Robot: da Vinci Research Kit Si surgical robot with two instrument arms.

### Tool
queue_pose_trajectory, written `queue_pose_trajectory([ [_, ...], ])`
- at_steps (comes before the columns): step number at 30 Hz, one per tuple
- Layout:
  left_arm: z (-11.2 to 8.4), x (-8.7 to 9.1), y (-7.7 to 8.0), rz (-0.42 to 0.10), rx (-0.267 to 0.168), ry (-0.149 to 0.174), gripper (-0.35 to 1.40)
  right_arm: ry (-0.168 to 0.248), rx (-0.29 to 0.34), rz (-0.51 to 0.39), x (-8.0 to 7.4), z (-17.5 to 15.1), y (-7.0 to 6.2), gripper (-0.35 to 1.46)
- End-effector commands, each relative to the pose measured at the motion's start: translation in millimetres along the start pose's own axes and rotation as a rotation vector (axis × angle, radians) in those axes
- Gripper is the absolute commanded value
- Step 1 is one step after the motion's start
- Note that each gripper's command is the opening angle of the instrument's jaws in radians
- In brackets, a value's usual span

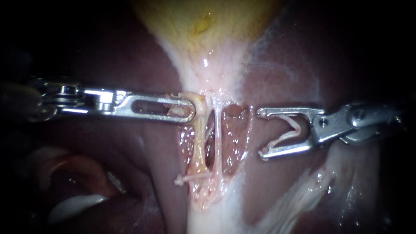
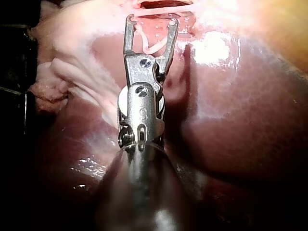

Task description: Clipping second clip left tube

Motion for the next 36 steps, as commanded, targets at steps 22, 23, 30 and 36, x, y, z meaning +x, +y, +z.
queue_pose_trajectory([
  [22, -5.5, -1.4, -5.1, -0.033, 0.016, -0.003, -0.35, 0.002, 0.005, 0.001, 0.5, 1.5, -0.2, 0.5],
  [23, -5.5, -1.4, -5.1, -0.033, 0.016, -0.003, -0.35, 0.002, 0.007, 0.001, 0.5, 1.6, -0.2, 0.5],
  [30, -5.4, -1.4, -5.0, -0.033, 0.016, -0.003, -0.35, 0.004, 0.02, -0.008, -0.4, 4.4, -0.6, 0.5],
  [36, -5.4, -1.4, -5.1, -0.033, 0.016, -0.004, -0.35, -0.001, 0.038, -0.025, -2.3, 8.4, -0.9, 0.5],
])
